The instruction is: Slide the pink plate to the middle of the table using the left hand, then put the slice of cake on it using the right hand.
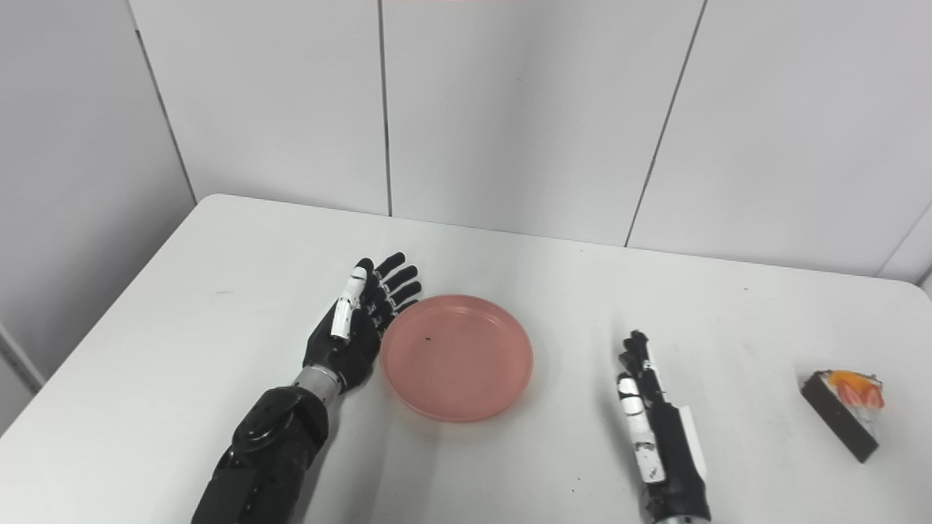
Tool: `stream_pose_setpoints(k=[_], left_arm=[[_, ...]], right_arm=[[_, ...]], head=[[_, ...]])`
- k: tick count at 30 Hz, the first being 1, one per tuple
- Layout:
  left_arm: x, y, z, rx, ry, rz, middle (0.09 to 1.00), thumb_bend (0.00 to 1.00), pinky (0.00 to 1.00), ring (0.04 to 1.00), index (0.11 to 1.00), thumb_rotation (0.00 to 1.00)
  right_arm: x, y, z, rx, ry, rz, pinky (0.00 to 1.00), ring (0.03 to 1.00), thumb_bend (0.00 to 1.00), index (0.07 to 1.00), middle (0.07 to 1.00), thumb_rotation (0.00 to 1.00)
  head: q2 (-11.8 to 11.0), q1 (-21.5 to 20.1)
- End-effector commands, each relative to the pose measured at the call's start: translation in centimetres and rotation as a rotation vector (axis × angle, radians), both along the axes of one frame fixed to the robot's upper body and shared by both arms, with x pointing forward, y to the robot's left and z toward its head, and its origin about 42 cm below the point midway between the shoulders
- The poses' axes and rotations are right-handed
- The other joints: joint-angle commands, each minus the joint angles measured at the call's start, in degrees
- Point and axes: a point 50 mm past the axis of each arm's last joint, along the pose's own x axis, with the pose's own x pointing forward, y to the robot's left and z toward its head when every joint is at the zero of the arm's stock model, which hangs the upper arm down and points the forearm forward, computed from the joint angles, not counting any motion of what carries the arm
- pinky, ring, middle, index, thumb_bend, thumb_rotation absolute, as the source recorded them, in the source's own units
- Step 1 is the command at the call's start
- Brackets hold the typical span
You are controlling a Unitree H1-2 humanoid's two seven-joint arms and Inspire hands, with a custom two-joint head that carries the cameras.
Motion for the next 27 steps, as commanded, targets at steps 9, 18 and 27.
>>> stream_pose_setpoints(k=[9,18,27], left_arm=[[-1.5,-2.8,-0.2,0.015,0.036,-0.124,0.919,0.34,0.94,0.926,0.904,1.0],[-2.2,-2.8,0.1,0.005,0.039,-0.139,0.923,0.33,0.94,0.926,0.905,1.0],[-2.5,-1.9,0.1,0.013,0.041,-0.138,0.922,0.35,0.94,0.927,0.91,1.0]], right_arm=[[-0.8,1.0,-1.1,0.005,0.06,-0.01,0.97,0.966,0.4,0.992,0.983,1.0],[-0.9,1.5,-0.5,0.011,0.063,-0.012,0.97,0.969,0.38,0.994,0.989,1.0],[-1.0,1.8,-0.4,0.016,0.067,-0.013,0.98,0.972,0.37,0.993,0.989,1.0]], head=[[0.54,-2.37],[1.0,-3.54],[1.33,-5.29]])
